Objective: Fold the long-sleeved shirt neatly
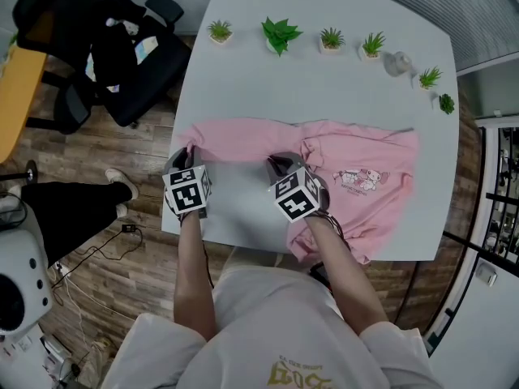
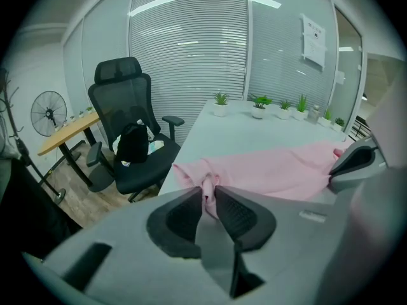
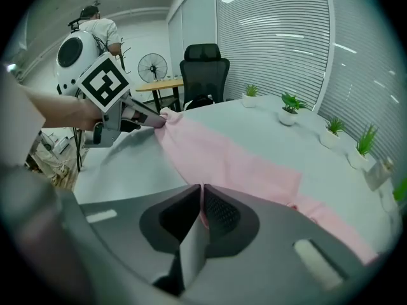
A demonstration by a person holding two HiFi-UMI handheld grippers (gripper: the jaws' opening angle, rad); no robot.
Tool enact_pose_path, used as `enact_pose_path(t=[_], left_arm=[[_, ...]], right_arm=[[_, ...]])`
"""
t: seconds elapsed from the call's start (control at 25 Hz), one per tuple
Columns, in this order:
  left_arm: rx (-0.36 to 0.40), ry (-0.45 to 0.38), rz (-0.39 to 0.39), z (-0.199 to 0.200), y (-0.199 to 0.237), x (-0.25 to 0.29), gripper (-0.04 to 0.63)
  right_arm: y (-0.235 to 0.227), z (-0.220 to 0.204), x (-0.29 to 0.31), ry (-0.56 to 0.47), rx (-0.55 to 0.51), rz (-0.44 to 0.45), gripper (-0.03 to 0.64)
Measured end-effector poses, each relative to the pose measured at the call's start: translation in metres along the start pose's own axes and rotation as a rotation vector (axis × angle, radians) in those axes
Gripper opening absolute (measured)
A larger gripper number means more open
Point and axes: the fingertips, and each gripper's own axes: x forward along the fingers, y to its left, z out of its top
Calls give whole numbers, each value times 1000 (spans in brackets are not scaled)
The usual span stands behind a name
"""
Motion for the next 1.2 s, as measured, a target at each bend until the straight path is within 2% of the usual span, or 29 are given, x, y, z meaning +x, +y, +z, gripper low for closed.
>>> enact_pose_path(t=[0.24,0.92,1.2], left_arm=[[-58,-58,8,12,6,-16,58],[-58,-225,10,59,0,-68,51],[-47,-285,-1,79,-7,-89,51]], right_arm=[[3,14,-12,-55,16,-19,28],[4,25,-31,-120,34,-46,29],[7,25,-36,-129,2,-48,29]])
